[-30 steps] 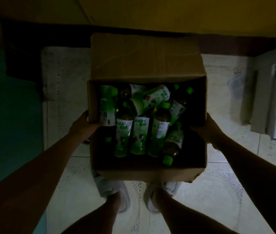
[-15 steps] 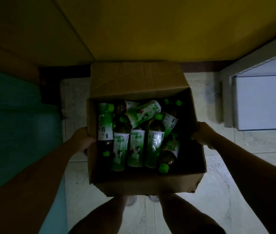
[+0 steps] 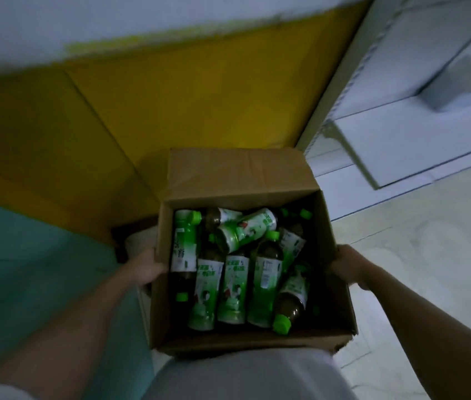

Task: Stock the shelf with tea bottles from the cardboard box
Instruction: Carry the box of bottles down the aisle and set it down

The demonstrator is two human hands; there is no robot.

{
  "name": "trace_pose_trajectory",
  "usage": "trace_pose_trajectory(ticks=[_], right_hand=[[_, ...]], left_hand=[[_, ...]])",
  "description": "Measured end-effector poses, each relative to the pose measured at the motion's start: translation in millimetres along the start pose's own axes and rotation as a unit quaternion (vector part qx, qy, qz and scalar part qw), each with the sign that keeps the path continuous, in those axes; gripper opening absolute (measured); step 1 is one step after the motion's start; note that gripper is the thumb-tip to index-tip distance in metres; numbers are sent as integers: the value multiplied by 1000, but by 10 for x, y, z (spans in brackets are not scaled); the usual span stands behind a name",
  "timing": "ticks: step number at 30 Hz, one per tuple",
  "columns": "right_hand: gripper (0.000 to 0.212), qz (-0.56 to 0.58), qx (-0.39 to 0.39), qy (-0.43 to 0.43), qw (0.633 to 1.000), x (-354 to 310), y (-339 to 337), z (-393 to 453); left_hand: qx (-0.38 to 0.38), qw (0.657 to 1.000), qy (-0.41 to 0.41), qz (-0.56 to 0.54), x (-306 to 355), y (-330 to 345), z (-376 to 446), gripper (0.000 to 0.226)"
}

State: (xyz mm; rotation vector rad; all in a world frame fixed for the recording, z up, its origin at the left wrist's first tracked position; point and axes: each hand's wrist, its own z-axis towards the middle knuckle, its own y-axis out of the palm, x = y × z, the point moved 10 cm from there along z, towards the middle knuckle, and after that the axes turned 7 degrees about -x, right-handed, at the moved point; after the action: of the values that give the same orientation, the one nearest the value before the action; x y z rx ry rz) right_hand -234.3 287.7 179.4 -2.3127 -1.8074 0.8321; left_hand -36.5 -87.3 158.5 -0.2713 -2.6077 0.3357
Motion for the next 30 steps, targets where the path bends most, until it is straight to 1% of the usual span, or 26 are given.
trace_pose_trajectory(ticks=[1, 3, 5, 7, 11, 12, 13, 15, 16, 19, 21, 25, 27, 30], right_hand=[[22, 10, 11, 4, 1000, 98, 44, -251], [29, 20, 46, 19, 999, 336, 177, -640], [35, 27, 82, 40, 995, 570, 346, -939], [35, 70, 116, 56, 989, 784, 423, -1168], [35, 121, 154, 73, 978, 1233, 408, -1416], [35, 130, 161, 77, 975, 1355, 431, -1456], [35, 137, 168, 78, 973, 1472, 451, -1481], [33, 154, 181, 75, 968, 1681, 429, -1521], [32, 166, 186, 79, 965, 1815, 405, -1535], [31, 198, 184, 97, 958, 2293, 362, -1552], [33, 216, 185, 104, 953, 2635, 288, -1554], [33, 263, 185, 117, 940, 3384, -66, -1655], [33, 282, 187, 124, 933, 3653, -252, -1729], [33, 301, 211, 143, 919, 4223, -761, -1968]], left_hand=[[-12, 1000, 6, 17, 53, 56, -202, 15], [-36, 998, 17, 40, 52, 177, -432, 17], [-41, 997, 21, 54, 76, 276, -540, 22], [-47, 995, 50, 74, 274, 382, -578, 25], [-67, 989, 68, 116, 598, 649, -492, 8], [-78, 986, 70, 130, 673, 738, -486, 7], [-86, 984, 68, 143, 739, 825, -466, 12], [-91, 981, 57, 161, 903, 999, -398, 33], [-98, 978, 58, 173, 1016, 1108, -374, 36], [-107, 966, 65, 224, 1403, 1528, -287, 29], [-104, 958, 63, 259, 1692, 1845, -283, 25], [-94, 945, 65, 308, 2310, 2529, -184, 26], [-101, 937, 93, 322, 2672, 2814, -235, 22], [-107, 924, 130, 342, 3409, 3448, -280, 15]])
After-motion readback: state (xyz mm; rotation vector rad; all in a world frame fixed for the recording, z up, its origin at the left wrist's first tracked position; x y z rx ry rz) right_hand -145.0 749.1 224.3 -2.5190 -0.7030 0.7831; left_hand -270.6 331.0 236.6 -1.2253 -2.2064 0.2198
